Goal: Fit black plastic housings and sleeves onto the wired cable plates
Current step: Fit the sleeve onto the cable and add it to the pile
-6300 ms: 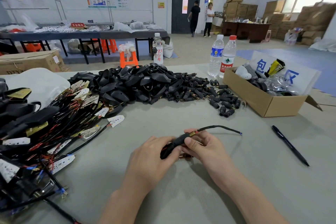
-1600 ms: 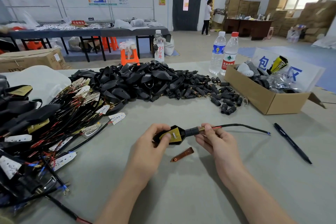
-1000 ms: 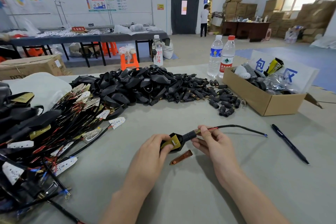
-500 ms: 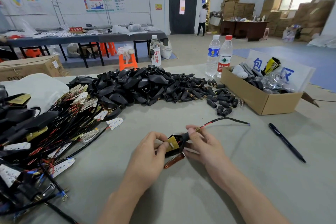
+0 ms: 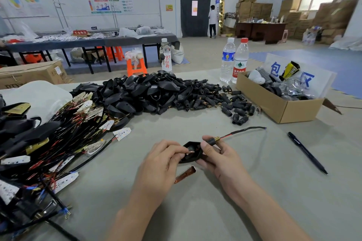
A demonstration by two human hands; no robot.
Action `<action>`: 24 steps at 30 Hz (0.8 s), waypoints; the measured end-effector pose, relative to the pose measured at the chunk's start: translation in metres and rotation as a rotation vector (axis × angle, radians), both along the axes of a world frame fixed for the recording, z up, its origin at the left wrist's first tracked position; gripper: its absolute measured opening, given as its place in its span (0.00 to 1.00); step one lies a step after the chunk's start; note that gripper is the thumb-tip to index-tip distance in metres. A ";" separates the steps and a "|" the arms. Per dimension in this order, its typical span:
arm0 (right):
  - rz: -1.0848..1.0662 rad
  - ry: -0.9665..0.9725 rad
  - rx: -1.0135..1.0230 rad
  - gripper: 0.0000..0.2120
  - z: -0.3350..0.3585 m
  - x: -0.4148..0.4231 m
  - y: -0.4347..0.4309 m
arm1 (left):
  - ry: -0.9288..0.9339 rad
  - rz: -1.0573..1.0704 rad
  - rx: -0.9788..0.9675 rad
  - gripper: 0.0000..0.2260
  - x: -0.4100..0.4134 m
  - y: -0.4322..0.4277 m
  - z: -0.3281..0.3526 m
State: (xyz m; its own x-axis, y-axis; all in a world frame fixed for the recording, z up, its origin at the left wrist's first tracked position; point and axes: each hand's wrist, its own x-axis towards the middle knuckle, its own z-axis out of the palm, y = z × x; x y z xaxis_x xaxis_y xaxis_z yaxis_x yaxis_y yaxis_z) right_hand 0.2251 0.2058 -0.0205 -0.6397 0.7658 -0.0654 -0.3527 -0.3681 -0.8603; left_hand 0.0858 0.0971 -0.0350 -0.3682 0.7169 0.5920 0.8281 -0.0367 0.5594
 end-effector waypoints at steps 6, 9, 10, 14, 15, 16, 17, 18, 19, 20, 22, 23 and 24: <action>0.012 0.061 -0.030 0.11 0.001 0.000 0.000 | -0.579 -0.119 -0.077 0.11 0.008 0.000 0.005; 0.021 0.083 -0.058 0.12 0.002 -0.001 0.000 | -0.811 -0.121 -0.085 0.12 0.011 0.001 0.011; 0.017 0.084 -0.075 0.13 0.002 -0.002 -0.001 | -0.855 -0.121 -0.085 0.11 0.012 0.001 0.012; -0.008 0.034 -0.087 0.17 0.003 -0.003 0.000 | -0.990 -0.137 -0.021 0.14 0.009 0.003 0.012; -0.020 0.020 -0.084 0.17 0.002 -0.003 0.001 | -1.014 -0.125 -0.015 0.15 0.006 0.004 0.011; -0.040 0.013 -0.087 0.17 0.002 -0.003 0.001 | -1.033 -0.113 -0.017 0.15 0.004 0.005 0.011; -0.065 0.012 -0.093 0.16 0.002 -0.003 0.002 | -1.047 -0.109 -0.026 0.14 0.002 0.005 0.010; -0.086 0.016 -0.101 0.15 0.002 -0.003 0.002 | -1.060 -0.111 -0.035 0.13 0.000 0.006 0.008; -0.098 0.023 -0.111 0.15 0.003 -0.002 0.003 | -1.076 -0.115 -0.035 0.12 -0.001 0.006 0.007; -0.102 0.033 -0.123 0.14 0.003 -0.002 0.004 | -1.096 -0.117 -0.023 0.12 -0.002 0.007 0.007; -0.105 0.048 -0.146 0.14 0.003 0.000 0.005 | -1.139 -0.109 0.020 0.11 -0.004 0.007 0.005; -0.108 0.048 -0.150 0.14 0.003 0.001 0.005 | -1.162 -0.104 0.043 0.11 -0.006 0.006 0.005; -0.115 0.040 -0.144 0.14 0.002 0.001 0.006 | -1.183 -0.103 0.060 0.11 -0.008 0.006 0.005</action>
State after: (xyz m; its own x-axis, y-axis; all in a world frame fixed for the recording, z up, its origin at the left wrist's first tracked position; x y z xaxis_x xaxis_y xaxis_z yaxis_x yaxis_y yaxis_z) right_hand 0.2262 0.2115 -0.0183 -0.5528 0.8187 -0.1554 -0.4328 -0.4414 -0.7860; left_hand 0.0781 0.1027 -0.0303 -0.6508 0.7580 -0.0427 -0.2098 -0.1255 0.9697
